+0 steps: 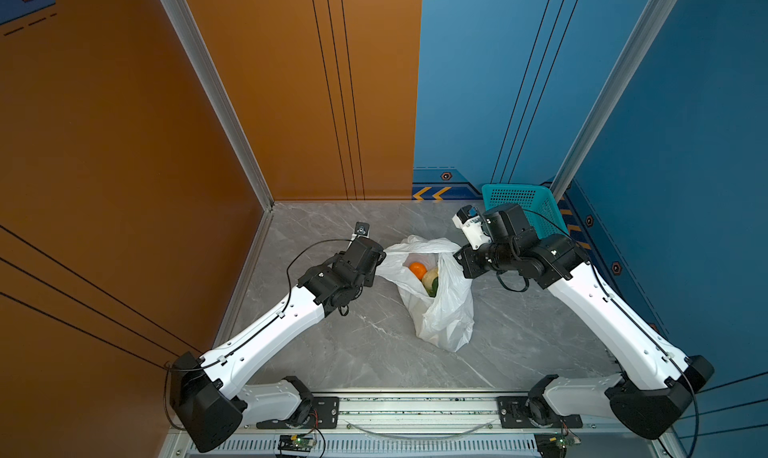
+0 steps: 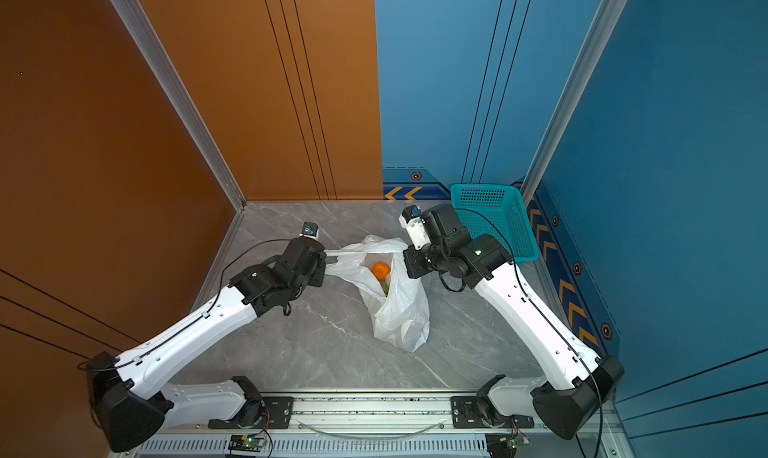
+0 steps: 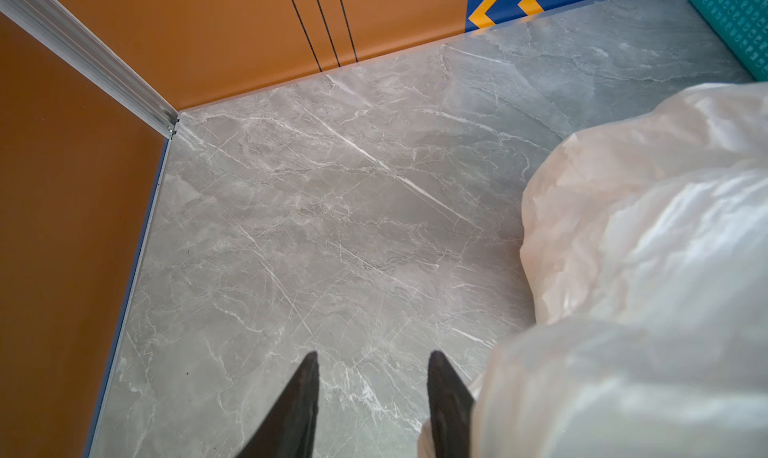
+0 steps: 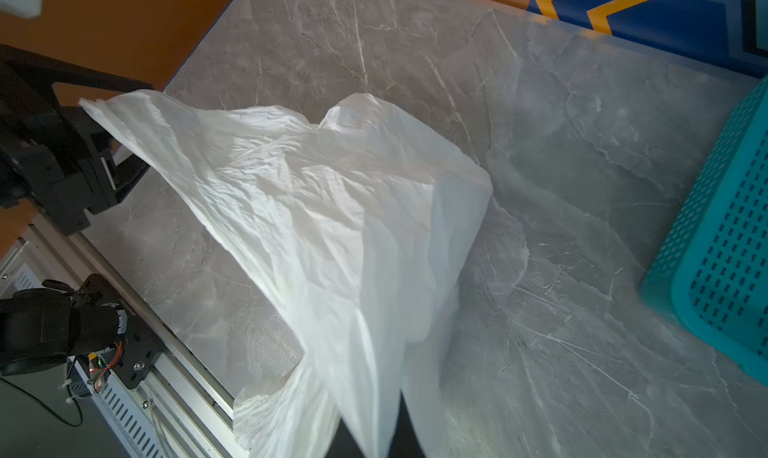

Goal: Untie the knot of the plastic bag and take out the fruit

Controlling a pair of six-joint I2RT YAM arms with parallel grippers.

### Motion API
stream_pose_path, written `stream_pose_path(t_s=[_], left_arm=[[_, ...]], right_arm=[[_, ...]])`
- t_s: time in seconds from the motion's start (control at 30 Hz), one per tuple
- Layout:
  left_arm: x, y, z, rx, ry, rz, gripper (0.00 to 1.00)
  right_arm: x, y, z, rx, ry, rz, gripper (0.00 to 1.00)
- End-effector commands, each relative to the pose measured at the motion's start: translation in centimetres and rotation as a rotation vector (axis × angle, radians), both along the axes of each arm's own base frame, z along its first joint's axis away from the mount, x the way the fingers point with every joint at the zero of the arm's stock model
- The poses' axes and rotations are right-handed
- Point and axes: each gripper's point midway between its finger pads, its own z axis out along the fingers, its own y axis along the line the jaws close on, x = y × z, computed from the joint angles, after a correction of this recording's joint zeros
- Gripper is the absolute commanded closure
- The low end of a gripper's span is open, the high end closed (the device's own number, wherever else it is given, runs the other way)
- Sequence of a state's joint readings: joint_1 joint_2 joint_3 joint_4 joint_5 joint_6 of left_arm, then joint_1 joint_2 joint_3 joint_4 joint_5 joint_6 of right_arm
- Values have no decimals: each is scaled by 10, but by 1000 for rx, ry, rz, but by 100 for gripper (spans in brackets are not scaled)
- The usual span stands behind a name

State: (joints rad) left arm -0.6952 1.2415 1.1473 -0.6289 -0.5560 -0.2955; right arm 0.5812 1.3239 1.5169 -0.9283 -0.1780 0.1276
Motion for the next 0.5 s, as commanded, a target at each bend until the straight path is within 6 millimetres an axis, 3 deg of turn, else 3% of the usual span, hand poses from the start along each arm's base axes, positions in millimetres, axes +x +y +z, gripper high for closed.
stream_pose_path(t_s=[0.0,0.13,0.33,0.47], left_arm=[[-5,-10,11,-7,1,-60,47],[-8,-37,25,-39,-58,-144,1],[-9,-81,48,-117,-157,-294,2],[7,-94,46,-74,-169,-299,2]], right_arm=[[-1,2,2,1,1,30,100],[-1,9,8,26,2,60,100],[-5,22,13,62,13,113,100],[-11,31,19,102,11,164,100]])
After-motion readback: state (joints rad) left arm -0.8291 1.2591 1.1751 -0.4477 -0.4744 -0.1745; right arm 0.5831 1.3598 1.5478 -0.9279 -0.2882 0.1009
